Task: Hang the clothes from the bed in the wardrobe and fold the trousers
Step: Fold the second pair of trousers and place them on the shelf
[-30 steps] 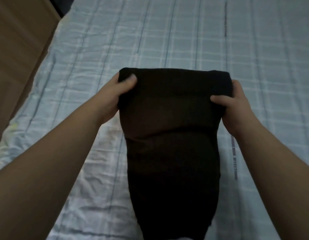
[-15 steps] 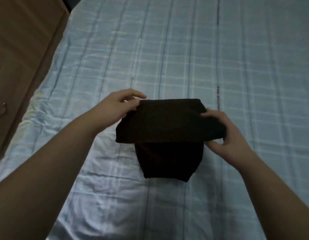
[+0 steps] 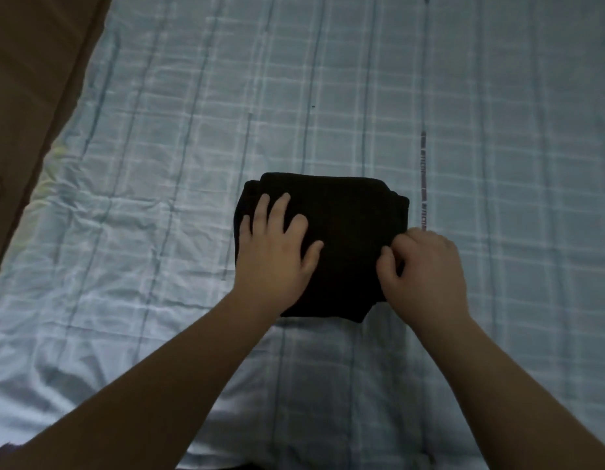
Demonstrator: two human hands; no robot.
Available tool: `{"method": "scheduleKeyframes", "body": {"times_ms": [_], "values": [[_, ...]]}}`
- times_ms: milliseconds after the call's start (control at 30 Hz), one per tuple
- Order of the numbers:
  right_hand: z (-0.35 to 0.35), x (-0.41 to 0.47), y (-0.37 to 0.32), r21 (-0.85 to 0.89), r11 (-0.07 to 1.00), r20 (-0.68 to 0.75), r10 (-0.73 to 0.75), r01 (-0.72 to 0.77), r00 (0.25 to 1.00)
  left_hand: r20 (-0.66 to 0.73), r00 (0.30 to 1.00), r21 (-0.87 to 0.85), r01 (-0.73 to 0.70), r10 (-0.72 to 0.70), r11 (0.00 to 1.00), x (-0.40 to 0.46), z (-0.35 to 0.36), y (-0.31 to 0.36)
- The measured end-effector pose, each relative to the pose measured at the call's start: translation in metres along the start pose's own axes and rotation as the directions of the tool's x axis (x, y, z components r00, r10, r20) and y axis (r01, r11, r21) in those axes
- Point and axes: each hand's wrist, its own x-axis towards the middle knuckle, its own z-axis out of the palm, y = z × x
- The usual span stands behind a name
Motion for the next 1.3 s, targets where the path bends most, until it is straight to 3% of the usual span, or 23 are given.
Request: {"method": "scheduleKeyframes", "body": {"times_ms": [100,233,300,400,633,1033,1300], "values": [[0.005,0.014,-0.023,-0.012,0.999,-0.072,-0.046,0.045,0.996,-0.008,1.000,0.034,0.005,-0.005,0.999,-0.016,0.017,0.009],[0.039,0.023,-0.026,-0.192,0.975,0.207,-0.071,0.112,0.976,-0.002,1.000,0.126,0.031,-0.031,0.991,-0.028,0.025,0.001],[0.055,0.016,-0.020,-0.217,0.971,0.260,-0.046,0.105,0.965,-0.028,0.999,0.140,0.032,-0.028,0.990,-0.021,0.015,-0.002],[0.069,0.009,-0.013,-0.211,0.975,0.238,-0.018,0.070,0.971,-0.081,0.997,0.063,0.004,0.001,0.998,0.004,0.007,0.003],[0.098,0.006,0.000,-0.209,0.976,0.260,-0.010,0.066,0.965,0.058,0.998,0.131,-0.022,0.014,0.991,0.007,0.058,-0.012],[0.127,0.044,0.015,-0.189,0.982,0.363,0.062,0.009,0.930,0.227,0.973,0.142,0.005,-0.038,0.990,0.055,0.082,-0.019],[0.153,0.049,0.033,-0.131,0.990,0.283,-0.017,0.056,0.959,0.250,0.968,0.122,0.003,-0.033,0.993,0.067,0.108,-0.030]]}}
